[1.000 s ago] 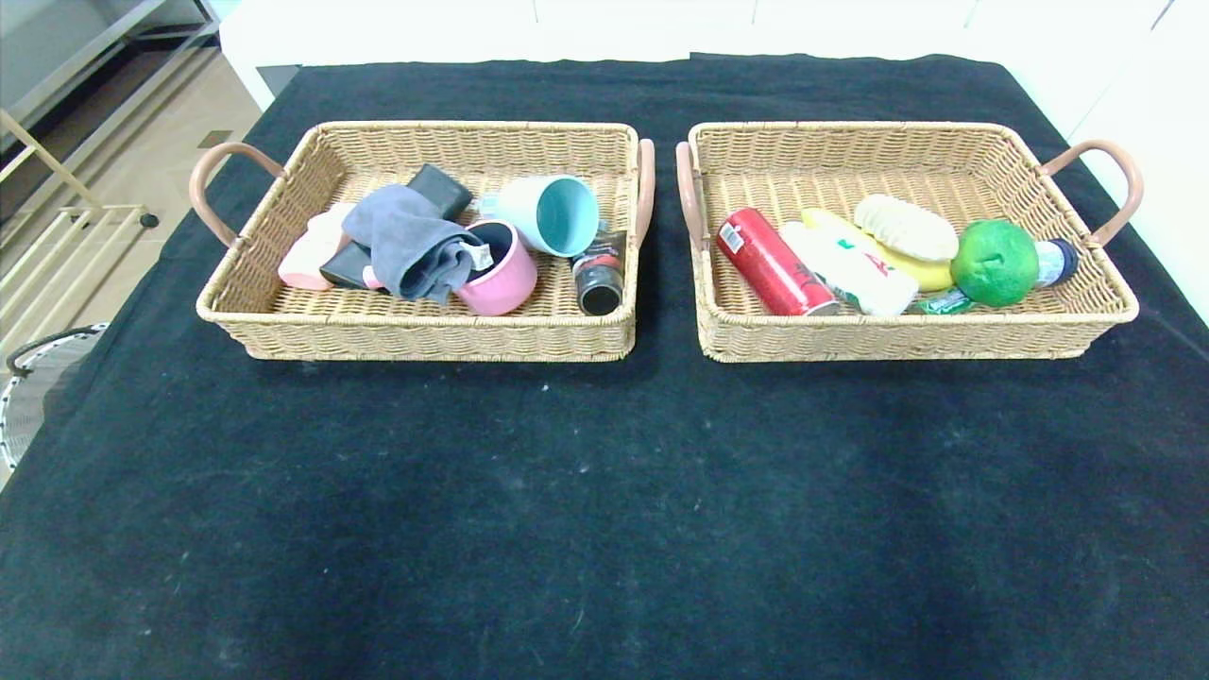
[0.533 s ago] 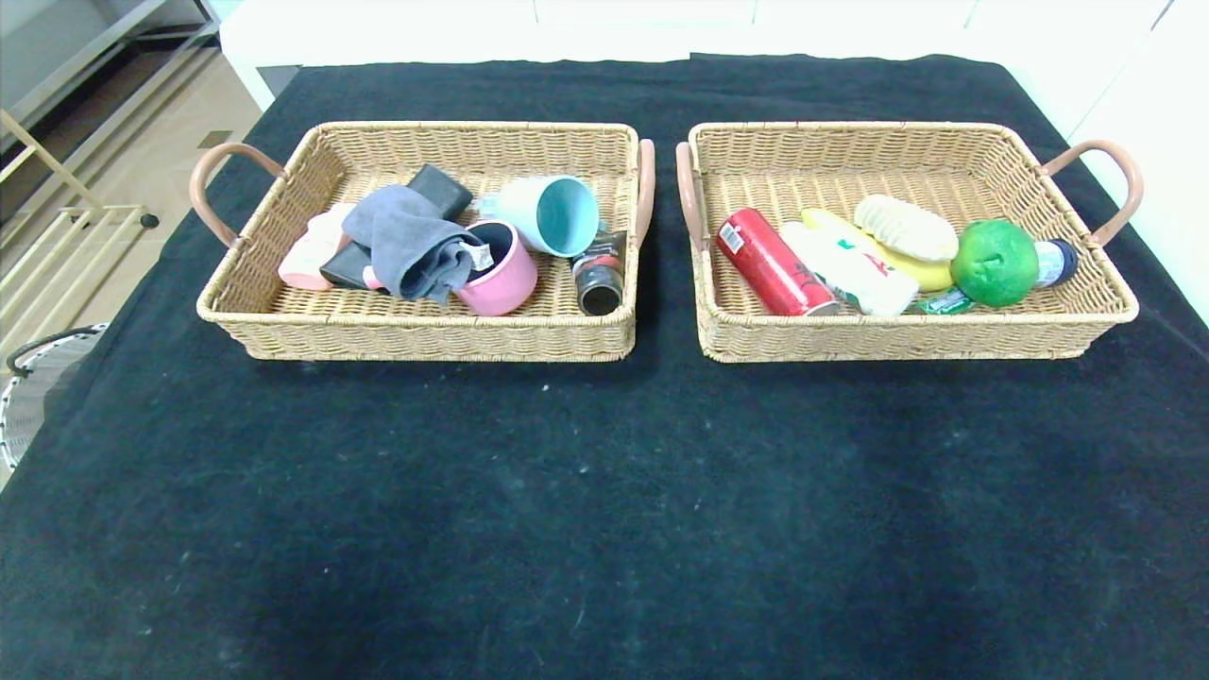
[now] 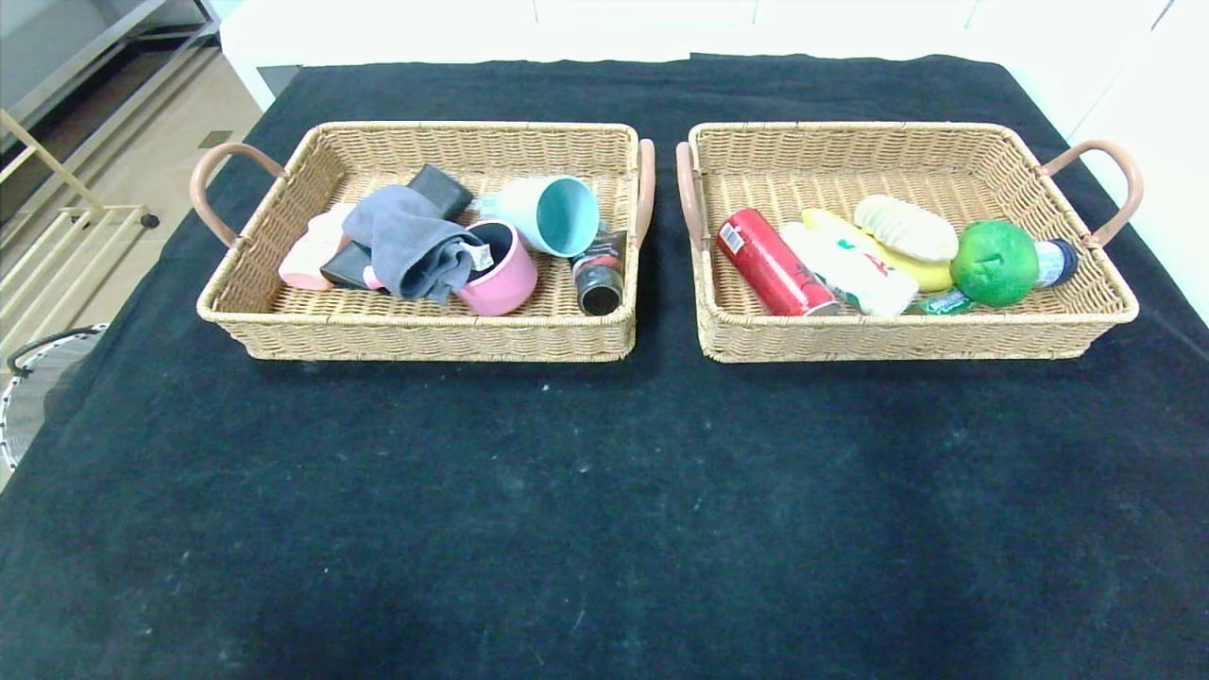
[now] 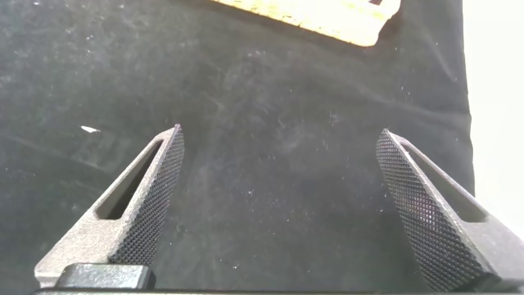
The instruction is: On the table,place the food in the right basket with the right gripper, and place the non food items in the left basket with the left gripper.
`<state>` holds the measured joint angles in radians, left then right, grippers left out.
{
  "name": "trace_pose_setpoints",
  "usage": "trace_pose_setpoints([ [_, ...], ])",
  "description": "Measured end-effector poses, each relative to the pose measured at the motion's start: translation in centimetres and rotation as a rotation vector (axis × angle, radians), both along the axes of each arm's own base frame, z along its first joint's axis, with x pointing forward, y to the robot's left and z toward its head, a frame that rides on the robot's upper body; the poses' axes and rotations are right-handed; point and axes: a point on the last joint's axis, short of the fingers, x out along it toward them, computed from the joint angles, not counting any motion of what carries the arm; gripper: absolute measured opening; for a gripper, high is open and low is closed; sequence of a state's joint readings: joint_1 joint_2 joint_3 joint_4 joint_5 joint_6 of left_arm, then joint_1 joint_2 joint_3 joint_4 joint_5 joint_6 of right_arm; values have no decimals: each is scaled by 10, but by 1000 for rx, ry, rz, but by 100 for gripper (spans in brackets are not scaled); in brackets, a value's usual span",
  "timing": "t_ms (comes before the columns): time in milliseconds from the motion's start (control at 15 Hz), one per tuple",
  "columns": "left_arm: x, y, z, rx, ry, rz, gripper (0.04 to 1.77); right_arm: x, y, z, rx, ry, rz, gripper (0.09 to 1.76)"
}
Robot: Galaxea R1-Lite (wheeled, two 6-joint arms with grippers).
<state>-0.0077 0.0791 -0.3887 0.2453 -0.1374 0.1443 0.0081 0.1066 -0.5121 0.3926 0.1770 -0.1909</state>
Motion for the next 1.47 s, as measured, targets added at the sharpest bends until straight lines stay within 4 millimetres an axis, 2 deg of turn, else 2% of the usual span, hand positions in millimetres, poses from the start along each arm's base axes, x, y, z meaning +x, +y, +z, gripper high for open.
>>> trace_pose_setpoints([
  [267, 6, 0, -17, -9, -69, 4, 172, 8, 0, -23, 4, -68, -30, 171],
  [600, 18, 1, -40, -52, -103, 54, 172, 31, -3, -57, 15, -162, -157, 171],
  [800, 24, 2, -55, -53, -55, 81, 172, 40, -3, -76, 9, -133, -177, 171],
  [933, 28, 2, -66, -49, -16, 92, 172, 42, -3, -89, -3, -42, -178, 171],
  [1067, 30, 2, -72, -56, 4, 105, 172, 42, -3, -93, 19, -13, -170, 171],
  [1467, 30, 2, -74, -90, 9, 108, 172, 43, -3, -97, 160, 36, -172, 171],
])
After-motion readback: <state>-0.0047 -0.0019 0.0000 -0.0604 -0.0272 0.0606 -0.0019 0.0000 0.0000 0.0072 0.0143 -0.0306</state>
